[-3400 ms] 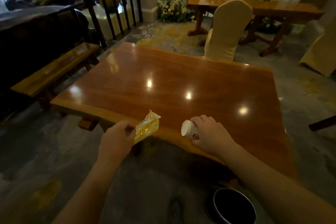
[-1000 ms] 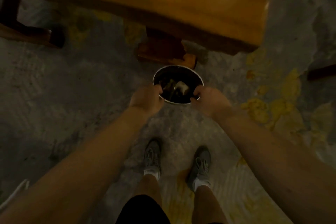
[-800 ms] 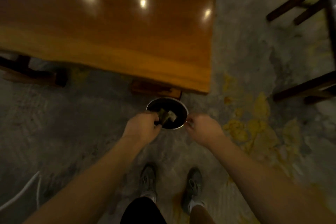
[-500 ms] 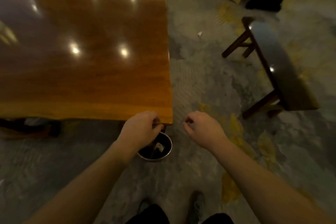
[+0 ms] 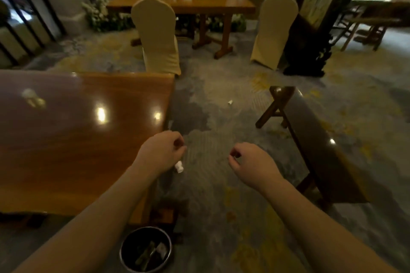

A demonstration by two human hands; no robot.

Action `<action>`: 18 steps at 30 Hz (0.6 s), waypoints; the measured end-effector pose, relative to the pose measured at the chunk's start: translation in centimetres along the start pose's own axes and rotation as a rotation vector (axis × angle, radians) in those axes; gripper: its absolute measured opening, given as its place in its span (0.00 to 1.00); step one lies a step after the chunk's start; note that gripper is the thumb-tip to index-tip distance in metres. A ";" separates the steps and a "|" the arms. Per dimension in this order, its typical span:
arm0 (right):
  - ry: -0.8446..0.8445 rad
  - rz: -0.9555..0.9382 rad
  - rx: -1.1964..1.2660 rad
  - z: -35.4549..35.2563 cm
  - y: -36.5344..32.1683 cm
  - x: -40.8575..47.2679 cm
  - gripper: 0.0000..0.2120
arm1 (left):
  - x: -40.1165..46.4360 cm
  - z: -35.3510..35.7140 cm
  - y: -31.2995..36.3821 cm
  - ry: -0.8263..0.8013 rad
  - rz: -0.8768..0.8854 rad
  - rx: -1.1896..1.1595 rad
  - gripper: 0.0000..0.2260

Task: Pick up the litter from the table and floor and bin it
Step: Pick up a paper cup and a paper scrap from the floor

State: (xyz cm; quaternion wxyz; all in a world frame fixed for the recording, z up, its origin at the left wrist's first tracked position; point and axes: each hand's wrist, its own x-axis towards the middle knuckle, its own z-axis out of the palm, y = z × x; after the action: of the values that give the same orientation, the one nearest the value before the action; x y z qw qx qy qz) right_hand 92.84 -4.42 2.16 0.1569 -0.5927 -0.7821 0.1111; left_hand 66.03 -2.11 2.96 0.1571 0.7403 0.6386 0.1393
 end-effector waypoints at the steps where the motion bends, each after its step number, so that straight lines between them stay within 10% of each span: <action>1: -0.010 -0.005 0.007 -1.0 1.7 0.5 0.08 | 1.0 0.5 1.1 0.006 -0.022 -0.016 0.05; 18: -0.299 -0.137 -0.064 2.1 18.1 17.9 0.07 | 17.7 13.6 1.3 -0.084 -0.387 -0.111 0.04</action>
State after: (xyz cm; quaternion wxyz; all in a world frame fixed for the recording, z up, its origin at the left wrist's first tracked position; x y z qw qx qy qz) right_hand 103.73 17.70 -4.28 0.0271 -0.5195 -0.8385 0.1622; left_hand 75.28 14.44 -8.82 0.2480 0.5990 0.7532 0.1107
